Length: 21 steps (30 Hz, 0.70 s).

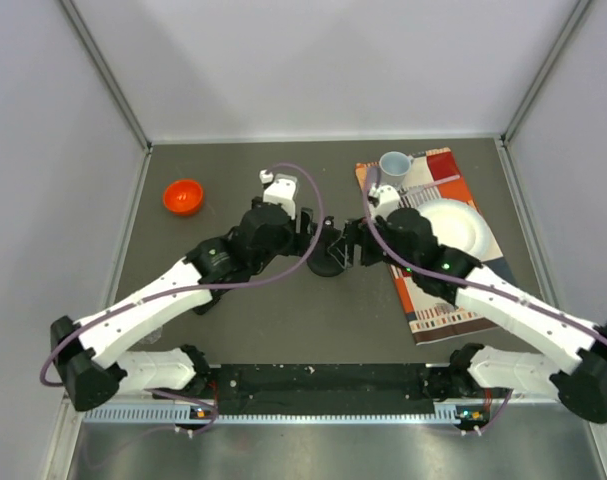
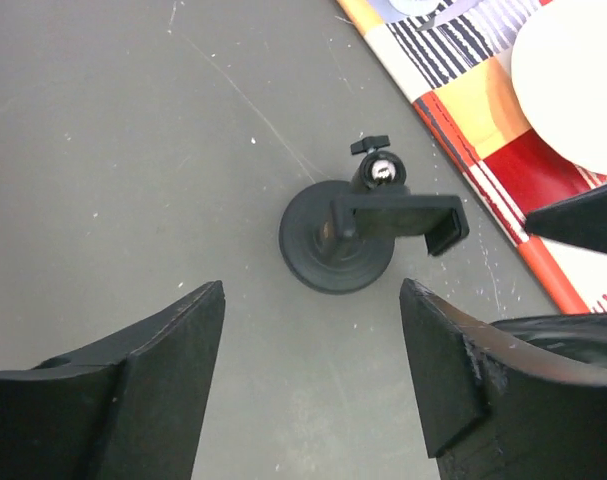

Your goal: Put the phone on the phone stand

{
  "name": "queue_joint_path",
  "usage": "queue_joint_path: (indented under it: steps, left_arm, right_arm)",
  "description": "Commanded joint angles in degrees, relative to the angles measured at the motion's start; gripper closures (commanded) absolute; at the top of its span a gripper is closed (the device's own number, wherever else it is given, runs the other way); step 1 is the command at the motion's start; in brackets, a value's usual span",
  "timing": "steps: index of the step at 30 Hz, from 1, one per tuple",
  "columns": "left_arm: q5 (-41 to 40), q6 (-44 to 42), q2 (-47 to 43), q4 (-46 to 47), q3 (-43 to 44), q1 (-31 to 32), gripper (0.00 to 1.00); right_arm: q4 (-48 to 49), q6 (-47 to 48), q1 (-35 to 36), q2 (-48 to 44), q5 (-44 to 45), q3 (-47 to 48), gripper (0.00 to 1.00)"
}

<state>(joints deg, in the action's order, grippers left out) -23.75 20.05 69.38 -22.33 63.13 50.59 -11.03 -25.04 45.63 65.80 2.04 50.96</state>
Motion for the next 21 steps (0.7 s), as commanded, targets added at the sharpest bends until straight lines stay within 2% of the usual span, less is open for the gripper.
queue_joint_path:
  steps: [1, 2, 3, 5, 6, 7, 9, 13, 15, 18, 21]
  left_arm:
    - [-1.8, 3.6, -7.2, -10.6, 4.3, -2.8, 0.22]
    - [-1.9, 6.7, -7.8, -17.5, 5.0, -4.7, 0.20]
    - [-1.7, 8.3, -7.8, -20.7, 6.0, -9.9, 0.19]
    - [0.5, 12.2, -8.5, -28.5, 6.2, -16.5, 0.16]
    - [0.5, 13.0, -8.7, -30.2, 5.3, -22.8, 0.12]
    - [0.4, 13.3, -9.4, -31.3, 4.4, -25.6, 0.02]
    - [1.2, 13.1, -10.0, -31.7, 1.1, -32.6, 0.02]
    - [3.1, 16.7, -10.6, -31.3, -5.7, -42.5, 0.02]
    - [8.3, 18.0, -10.4, -30.2, -9.4, -48.0, 0.02]
    - [11.4, 19.0, -7.9, -28.7, -13.0, -52.8, 0.02]
    - [10.9, 19.6, -3.2, -28.7, -14.3, -54.4, 0.01]
  right_arm:
    - [-3.9, 2.9, -0.1, -9.6, 1.4, -2.4, 0.22]
    - [-4.7, 3.1, 0.0, -12.0, 2.0, -2.9, 0.21]
    - [-6.1, 3.4, -0.1, -12.8, 2.3, -3.6, 0.20]
    - [-6.7, 4.0, -0.1, -14.9, 2.2, -4.2, 0.20]
    - [-6.8, 4.1, 0.0, -15.3, 1.9, -4.8, 0.20]
    - [-6.6, 4.0, -0.1, -15.6, 1.0, -5.0, 0.20]
    - [-6.3, 4.1, -0.1, -15.8, -0.3, -5.3, 0.20]
    - [-4.7, 4.0, -0.1, -16.1, -3.3, -6.5, 0.20]
    - [-4.2, 3.9, -0.1, -17.0, -3.9, -7.5, 0.20]
    - [-3.7, 4.4, 0.0, -18.2, -4.2, -8.4, 0.20]
    - [-3.7, 5.3, -0.1, -19.0, -4.2, -8.7, 0.20]
